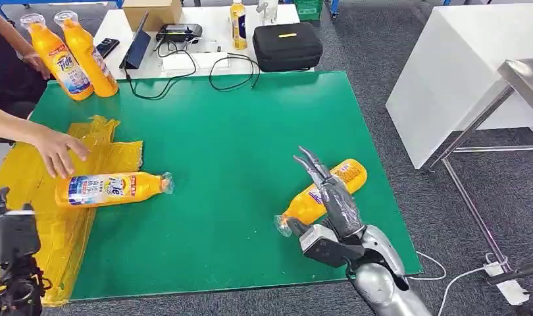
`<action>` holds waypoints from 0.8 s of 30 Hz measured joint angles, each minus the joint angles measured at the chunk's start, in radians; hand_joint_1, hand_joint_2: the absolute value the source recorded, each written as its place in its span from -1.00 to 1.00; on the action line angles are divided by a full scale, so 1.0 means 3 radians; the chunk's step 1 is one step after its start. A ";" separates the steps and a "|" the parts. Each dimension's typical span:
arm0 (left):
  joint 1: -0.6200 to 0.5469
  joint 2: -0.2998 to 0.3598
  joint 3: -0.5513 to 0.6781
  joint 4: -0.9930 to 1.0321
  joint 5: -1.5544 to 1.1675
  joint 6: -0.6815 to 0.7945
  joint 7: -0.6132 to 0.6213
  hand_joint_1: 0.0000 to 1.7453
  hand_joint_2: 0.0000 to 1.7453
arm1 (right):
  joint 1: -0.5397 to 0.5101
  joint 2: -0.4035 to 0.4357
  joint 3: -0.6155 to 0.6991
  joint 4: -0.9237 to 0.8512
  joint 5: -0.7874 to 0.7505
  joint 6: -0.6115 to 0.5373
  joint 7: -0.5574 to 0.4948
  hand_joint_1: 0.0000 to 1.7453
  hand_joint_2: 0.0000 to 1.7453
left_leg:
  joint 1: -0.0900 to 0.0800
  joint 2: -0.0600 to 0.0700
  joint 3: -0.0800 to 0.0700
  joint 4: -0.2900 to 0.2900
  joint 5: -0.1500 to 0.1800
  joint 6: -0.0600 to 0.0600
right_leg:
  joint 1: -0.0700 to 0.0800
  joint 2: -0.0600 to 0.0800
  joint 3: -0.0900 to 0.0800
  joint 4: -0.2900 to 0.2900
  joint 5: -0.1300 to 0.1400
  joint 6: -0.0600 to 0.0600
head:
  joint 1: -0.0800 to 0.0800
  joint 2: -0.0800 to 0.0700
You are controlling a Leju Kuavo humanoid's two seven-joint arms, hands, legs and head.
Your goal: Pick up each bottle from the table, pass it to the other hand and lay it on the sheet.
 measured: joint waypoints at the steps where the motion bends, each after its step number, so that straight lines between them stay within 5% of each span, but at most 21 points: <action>1: 0.0040 -0.0083 0.0002 -0.0196 0.0298 -0.0303 0.0029 -1.00 -1.00 | 0.0038 -0.0022 -0.0075 -0.0072 0.0189 -0.0079 -0.0006 -1.00 1.00 | -0.0001 -0.0001 0.0000 0.0000 0.0000 0.0000 | 0.0000 -0.0001 0.0000 0.0000 0.0000 0.0000 | 0.0000 0.0000; 6: 0.0224 -0.0398 -0.0136 -0.0898 0.0259 -0.0366 0.0112 -1.00 -1.00 | 0.0293 -0.0419 -0.0581 -0.0304 0.0571 0.0219 0.0065 -1.00 1.00 | -0.0009 -0.0005 -0.0003 0.0000 -0.0002 0.0003 | -0.0010 -0.0005 0.0002 -0.0008 0.0000 0.0001 | 0.0000 0.0000; 13: 0.0298 -0.0476 -0.0411 -0.1230 0.0319 -0.0276 0.0130 -1.00 -1.00 | 0.0437 -0.1088 -0.1388 -0.0324 0.0555 0.0702 -0.0001 -1.00 1.00 | -0.0017 -0.0003 -0.0003 0.0001 -0.0007 0.0011 | -0.0018 -0.0007 0.0003 -0.0009 0.0001 0.0002 | -0.0001 0.0000; 20: 0.0300 -0.0480 -0.0493 -0.1266 0.0419 -0.0319 0.0126 -1.00 -1.00 | 0.0449 -0.1408 -0.1641 -0.0310 0.0402 0.0981 0.0034 -1.00 1.00 | -0.0010 -0.0002 -0.0004 0.0000 -0.0006 0.0011 | -0.0012 -0.0006 0.0003 -0.0004 0.0000 0.0002 | -0.0001 0.0001; 24: 0.0274 -0.0480 -0.0519 -0.1266 0.0428 -0.0330 0.0124 -1.00 -1.00 | 0.0177 -0.1513 -0.1581 -0.0119 0.0474 0.1062 0.0079 -1.00 1.00 | -0.0010 0.0009 -0.0001 0.0000 -0.0005 0.0011 | -0.0012 -0.0001 0.0003 -0.0004 0.0001 0.0001 | -0.0001 0.0000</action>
